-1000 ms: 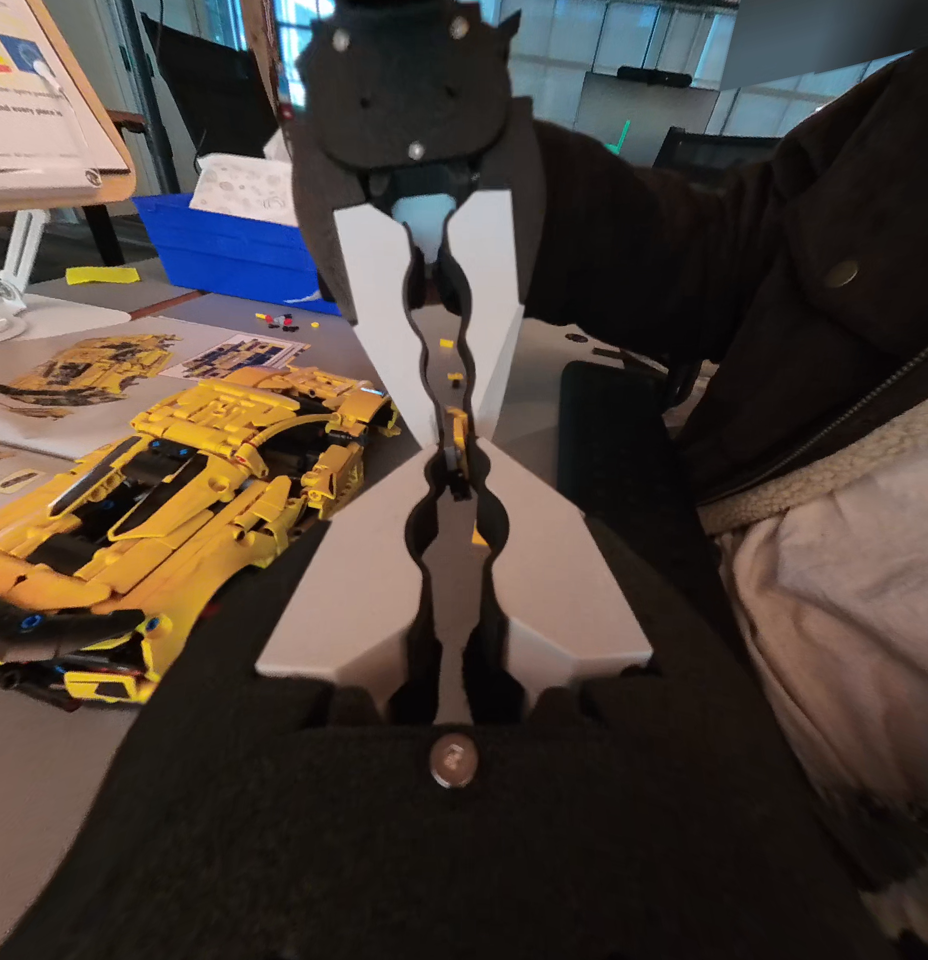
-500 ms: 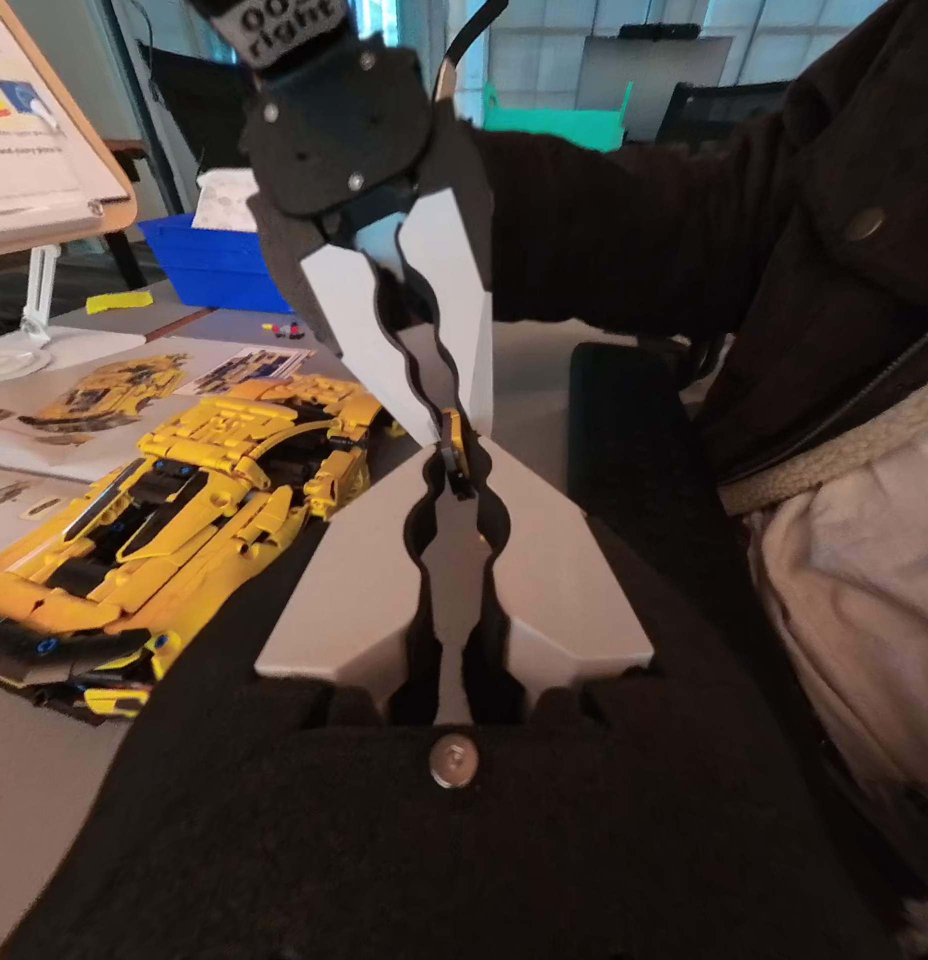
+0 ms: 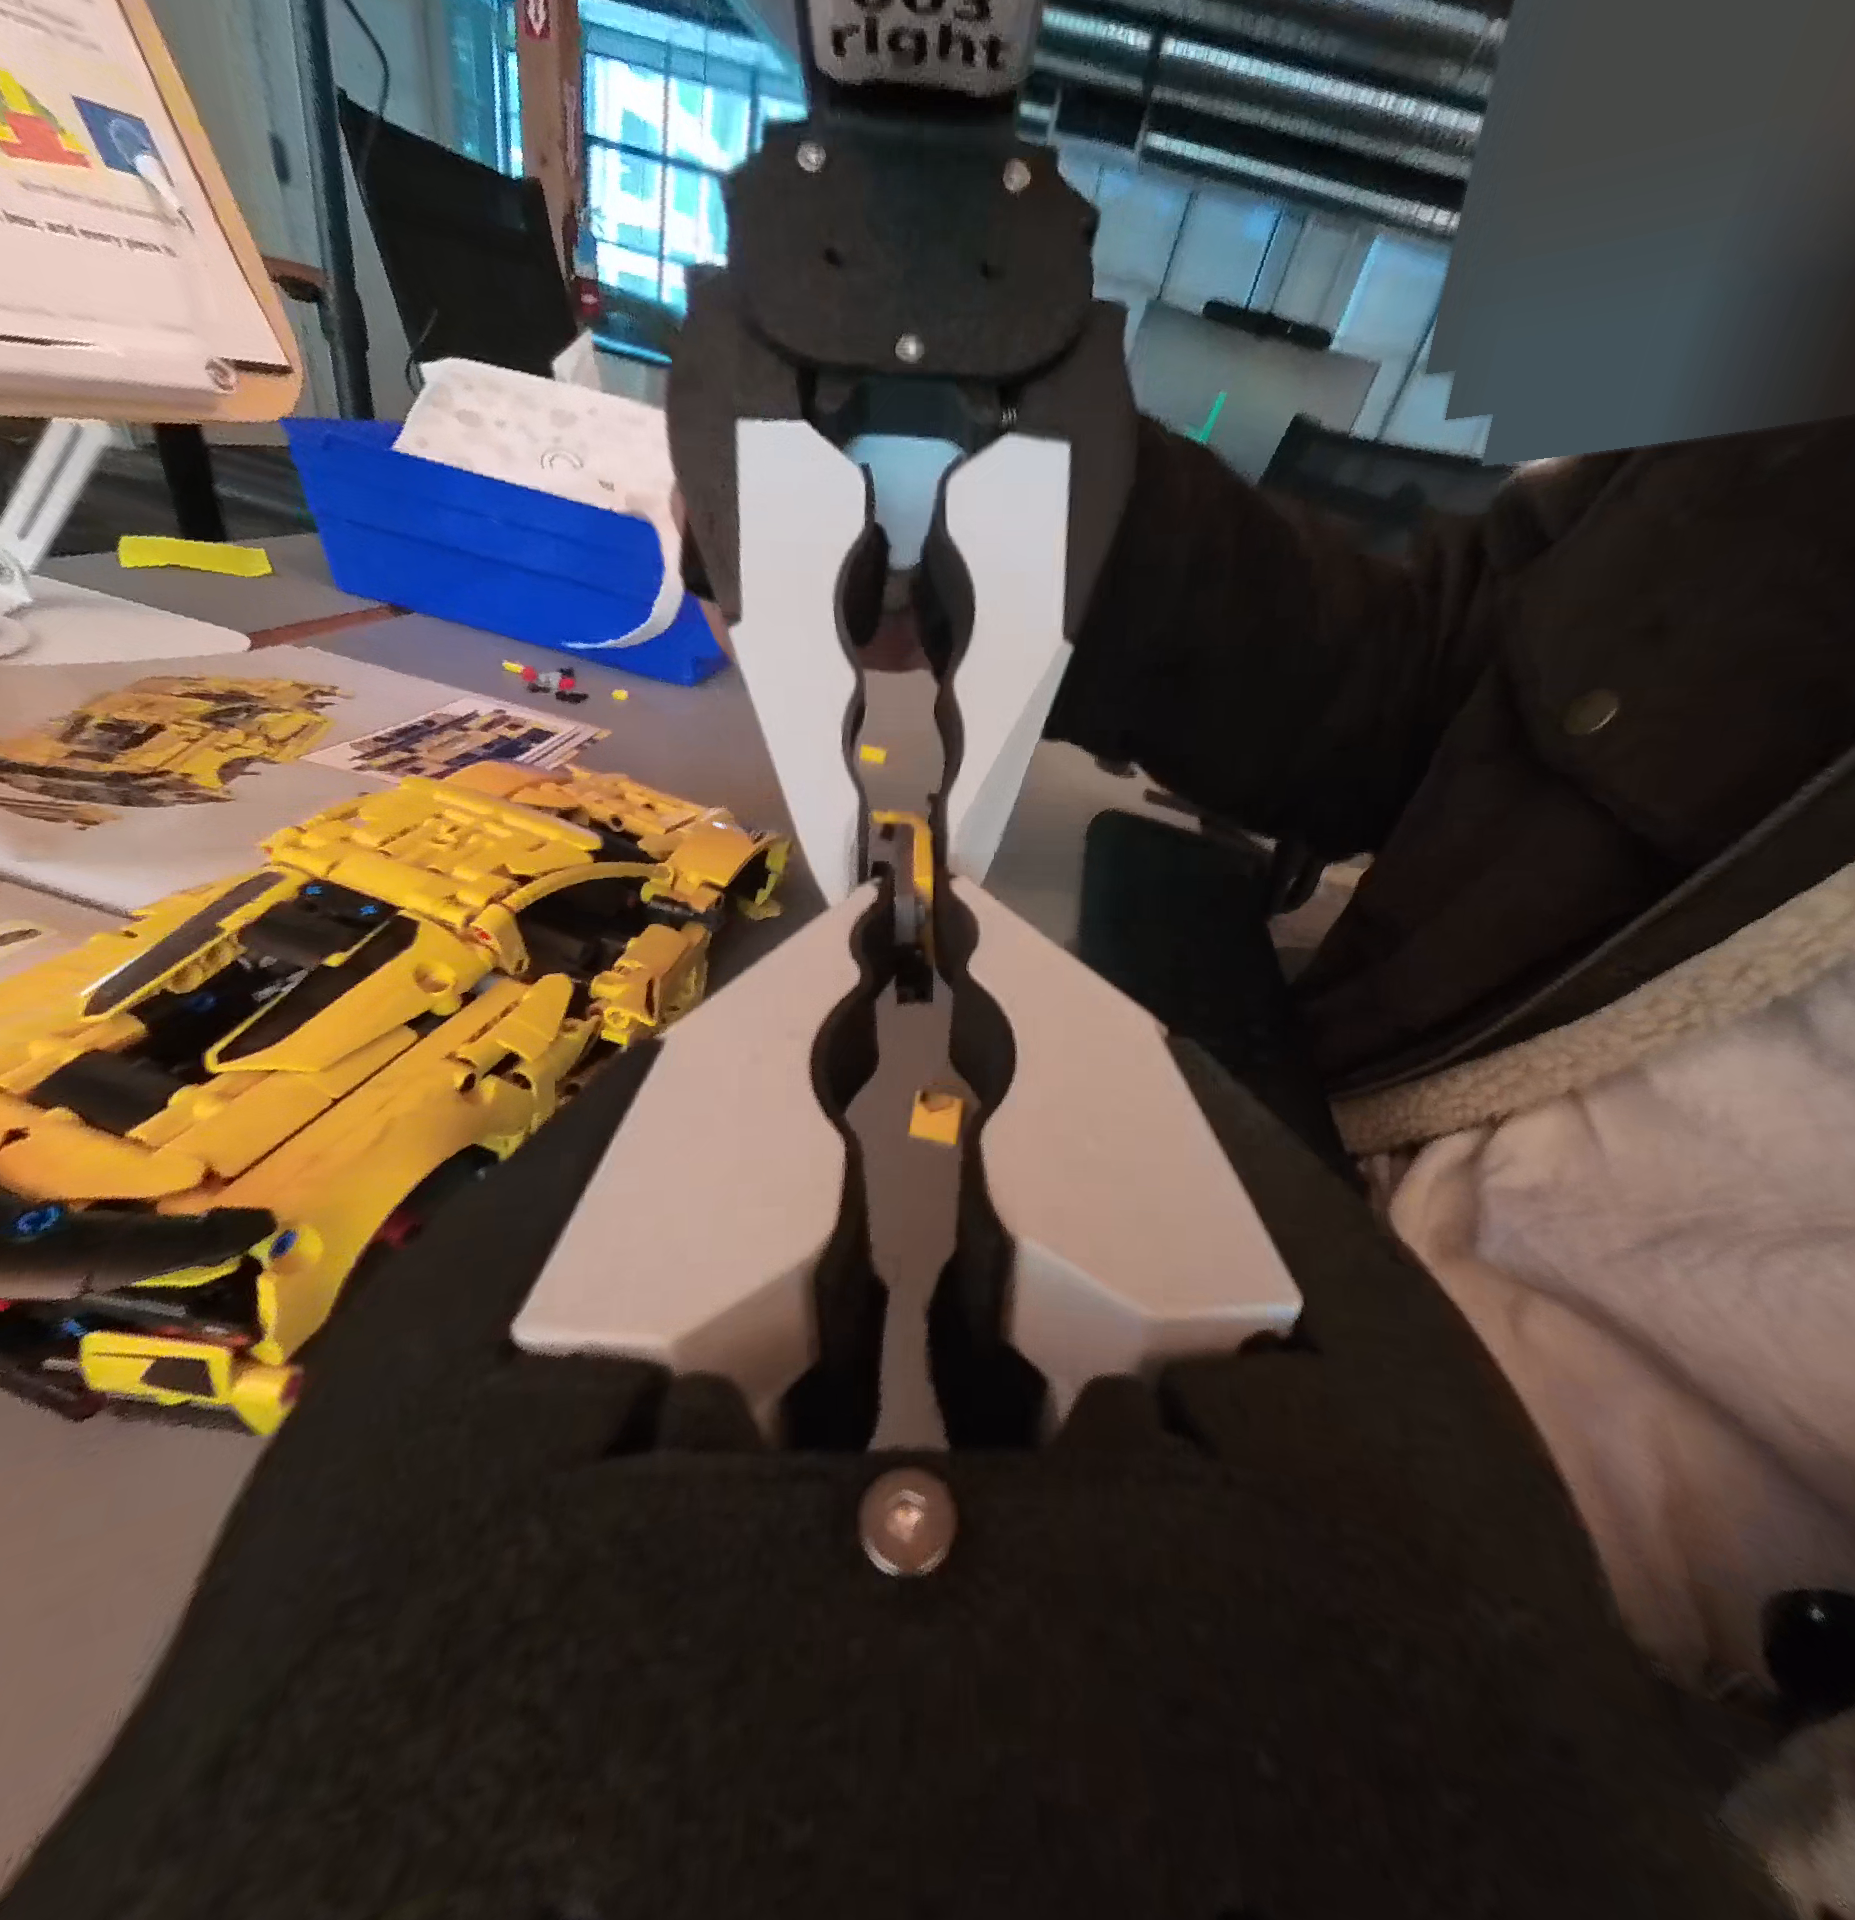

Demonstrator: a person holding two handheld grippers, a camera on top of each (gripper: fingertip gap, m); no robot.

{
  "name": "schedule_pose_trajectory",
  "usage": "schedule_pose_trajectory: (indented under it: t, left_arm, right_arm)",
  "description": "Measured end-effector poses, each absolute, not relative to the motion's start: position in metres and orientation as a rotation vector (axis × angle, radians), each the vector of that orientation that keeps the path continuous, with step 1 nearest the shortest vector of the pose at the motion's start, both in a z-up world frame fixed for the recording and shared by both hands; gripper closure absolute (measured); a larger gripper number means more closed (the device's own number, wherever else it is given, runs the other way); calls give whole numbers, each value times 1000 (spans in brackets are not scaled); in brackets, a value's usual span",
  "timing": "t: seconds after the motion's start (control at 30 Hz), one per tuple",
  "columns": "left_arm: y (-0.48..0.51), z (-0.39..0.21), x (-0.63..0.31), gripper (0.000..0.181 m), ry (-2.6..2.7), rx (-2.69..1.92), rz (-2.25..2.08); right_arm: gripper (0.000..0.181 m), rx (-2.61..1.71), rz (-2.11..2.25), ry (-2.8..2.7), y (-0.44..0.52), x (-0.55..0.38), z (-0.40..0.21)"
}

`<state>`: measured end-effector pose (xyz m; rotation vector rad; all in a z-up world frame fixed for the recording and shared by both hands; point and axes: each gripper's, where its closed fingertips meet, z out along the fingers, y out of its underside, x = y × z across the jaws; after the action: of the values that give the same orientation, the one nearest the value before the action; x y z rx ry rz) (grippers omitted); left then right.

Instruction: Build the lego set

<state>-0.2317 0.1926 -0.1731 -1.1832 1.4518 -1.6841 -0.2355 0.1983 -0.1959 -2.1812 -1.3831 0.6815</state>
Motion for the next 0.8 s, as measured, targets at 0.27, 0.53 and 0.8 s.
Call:
schedule_pose_trajectory:
  t: [0.27, 0.53, 0.8]
  left_arm:
    - [214, -149, -243, 175, 1207, -1224, -1986]
    - [222, -145, -246, 175, 1111, -1252, -2118]
    - [225, -149, -245, 175, 1098, -1295, -2140]
  right_arm:
    - [165, -1951, 918, -1026, 208, -238, -160]
    - [168, -1710, 1115, -682, 226, -244, -147]
    - [167, -1661, 1229, -577, 229, -242, -152]
